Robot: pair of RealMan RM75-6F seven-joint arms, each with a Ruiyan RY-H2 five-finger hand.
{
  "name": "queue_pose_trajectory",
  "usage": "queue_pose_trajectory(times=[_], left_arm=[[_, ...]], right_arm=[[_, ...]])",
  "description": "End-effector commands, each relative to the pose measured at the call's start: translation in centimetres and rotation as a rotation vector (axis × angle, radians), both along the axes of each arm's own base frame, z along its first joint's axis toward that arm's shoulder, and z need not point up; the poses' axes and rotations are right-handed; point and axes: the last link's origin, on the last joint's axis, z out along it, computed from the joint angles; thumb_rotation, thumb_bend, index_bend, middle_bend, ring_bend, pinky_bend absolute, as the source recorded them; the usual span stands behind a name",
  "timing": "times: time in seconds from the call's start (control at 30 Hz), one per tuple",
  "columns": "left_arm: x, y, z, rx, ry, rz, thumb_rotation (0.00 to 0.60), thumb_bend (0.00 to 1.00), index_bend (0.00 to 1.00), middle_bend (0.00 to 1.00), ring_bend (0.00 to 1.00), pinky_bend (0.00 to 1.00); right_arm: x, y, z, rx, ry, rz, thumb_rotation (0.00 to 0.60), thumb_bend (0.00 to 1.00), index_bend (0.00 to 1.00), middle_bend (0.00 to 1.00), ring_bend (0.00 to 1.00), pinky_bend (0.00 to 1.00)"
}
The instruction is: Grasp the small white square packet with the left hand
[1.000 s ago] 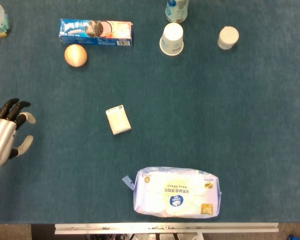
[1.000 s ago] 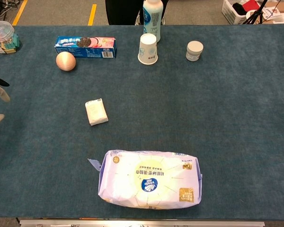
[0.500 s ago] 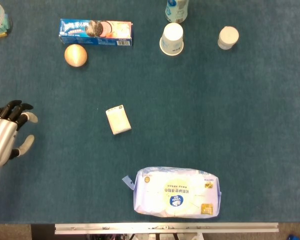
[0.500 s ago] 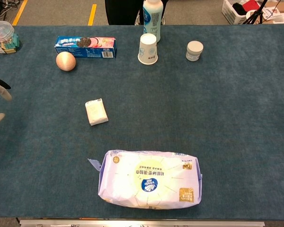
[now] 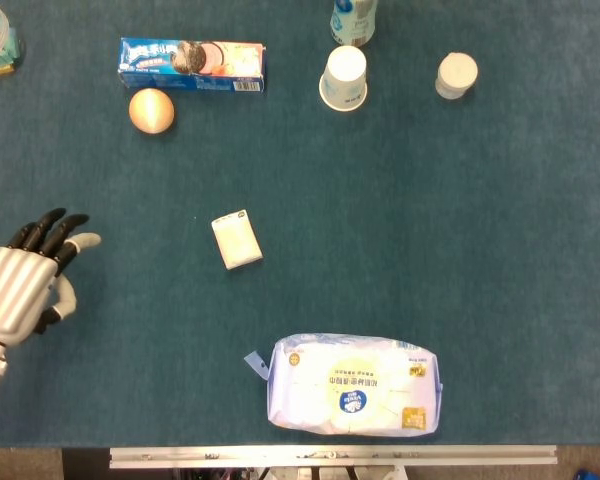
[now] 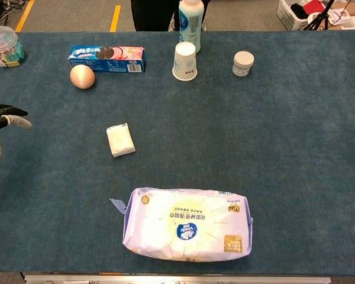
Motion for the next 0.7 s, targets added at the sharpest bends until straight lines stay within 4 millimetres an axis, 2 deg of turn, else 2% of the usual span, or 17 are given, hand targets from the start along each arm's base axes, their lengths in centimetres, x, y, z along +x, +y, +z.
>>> queue_pose_trajectory(times=[0.03, 0.17, 0.47, 0.7], left_arm=[[0.2, -0.2, -0.3, -0.014, -0.008, -0.005, 0.268, 1.00, 0.18, 0.09, 0.05, 0.19], [0.6, -0.5, -1.2, -0.047, -0.018, -0.016, 0.249, 1.00, 0.09, 0.03, 0.04, 0.19], [2.5, -0.2, -4.3, -0.190, -0.011, -0.075, 0.223, 1.00, 0.08, 0.00, 0.00, 0.16], [3.8, 0.4, -5.8, -0.236, 0.001, -0.107, 0.200, 1.00, 0.08, 0.00, 0.00, 0.16]], right_arm=[[0.1, 0.1, 0.0, -0.002, -0.001, 0.002, 0.600, 0.06, 0.59, 0.44, 0.25, 0.21], [0.1, 0.1, 0.0, -0.003, -0.002, 0.003, 0.600, 0.06, 0.59, 0.44, 0.25, 0.21], [0.1, 0.0, 0.2, -0.010, -0.007, 0.000, 0.600, 0.06, 0.59, 0.44, 0.25, 0.21], [0.0, -0.1, 0.4, -0.014, -0.008, -0.003, 0.600, 0.06, 0.59, 0.44, 0.25, 0.21]])
